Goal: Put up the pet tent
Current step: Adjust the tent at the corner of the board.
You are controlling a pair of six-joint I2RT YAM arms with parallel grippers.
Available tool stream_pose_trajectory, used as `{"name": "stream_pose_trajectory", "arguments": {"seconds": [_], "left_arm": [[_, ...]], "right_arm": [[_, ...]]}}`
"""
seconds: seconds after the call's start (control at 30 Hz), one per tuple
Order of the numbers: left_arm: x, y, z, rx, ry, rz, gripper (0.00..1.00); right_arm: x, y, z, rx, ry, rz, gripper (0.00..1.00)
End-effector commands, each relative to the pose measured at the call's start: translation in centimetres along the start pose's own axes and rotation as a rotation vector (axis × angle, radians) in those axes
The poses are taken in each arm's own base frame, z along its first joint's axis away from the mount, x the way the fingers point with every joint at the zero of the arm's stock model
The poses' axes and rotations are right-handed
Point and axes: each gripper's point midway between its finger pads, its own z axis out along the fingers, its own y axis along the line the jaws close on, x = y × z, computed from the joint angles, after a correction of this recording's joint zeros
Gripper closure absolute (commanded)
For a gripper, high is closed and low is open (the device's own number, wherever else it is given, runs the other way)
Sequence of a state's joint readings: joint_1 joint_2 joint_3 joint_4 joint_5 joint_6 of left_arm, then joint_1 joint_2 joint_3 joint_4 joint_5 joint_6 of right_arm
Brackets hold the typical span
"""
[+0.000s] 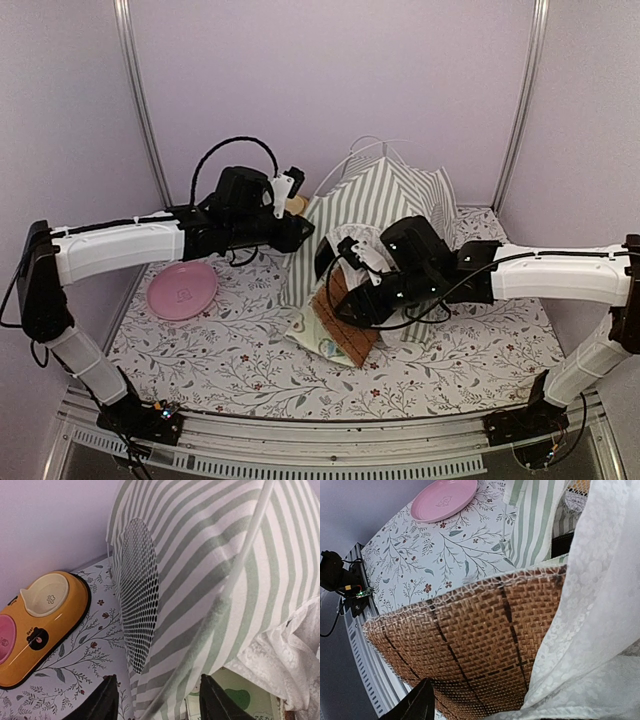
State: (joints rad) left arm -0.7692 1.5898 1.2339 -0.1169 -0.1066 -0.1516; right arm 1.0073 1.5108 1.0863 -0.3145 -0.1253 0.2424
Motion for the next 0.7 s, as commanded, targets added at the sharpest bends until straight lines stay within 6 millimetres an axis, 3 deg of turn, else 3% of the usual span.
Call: {"name": "stream_pose_trajectory", "arguments": {"seconds": [0.0,0.07,0.27,0.3,0.43,0.67], "left_arm": [[0.0,-1.0,1.5,0.068,0.009,0.051,0.48],[0.2,-1.0,1.8,0.071,0.016,0.048,0.55],[0.5,-1.6,1.8,0.096,0.016,0.015,0.97],[0.6,-1.6,1.8,0.09,0.017,0.006,1.0],[0.9,-1.6,1.2,0.062,0.017,-0.042,1.0],[1.2,-3.8,0.4,0.04,0.022,-0.064,1.0]], "right_arm": [[-1.8,1.7,-2.1,-0.047,-0.068,-0.038,0.32],[-2.2,2.0,-2.6,-0.062,-0.084,-0.039,0.32],[-3.1,2.2,-3.8,-0.065,-0.156,-0.023,0.32],[-3.4,1.8,-4.3,-0.045,-0.178,-0.015,0.31],[-5.1,-0.5,-7.3,0.095,-0.303,0.04,0.29],[-5.8,-1.4,-11.8,0.143,-0.438,0.082,0.22]]}}
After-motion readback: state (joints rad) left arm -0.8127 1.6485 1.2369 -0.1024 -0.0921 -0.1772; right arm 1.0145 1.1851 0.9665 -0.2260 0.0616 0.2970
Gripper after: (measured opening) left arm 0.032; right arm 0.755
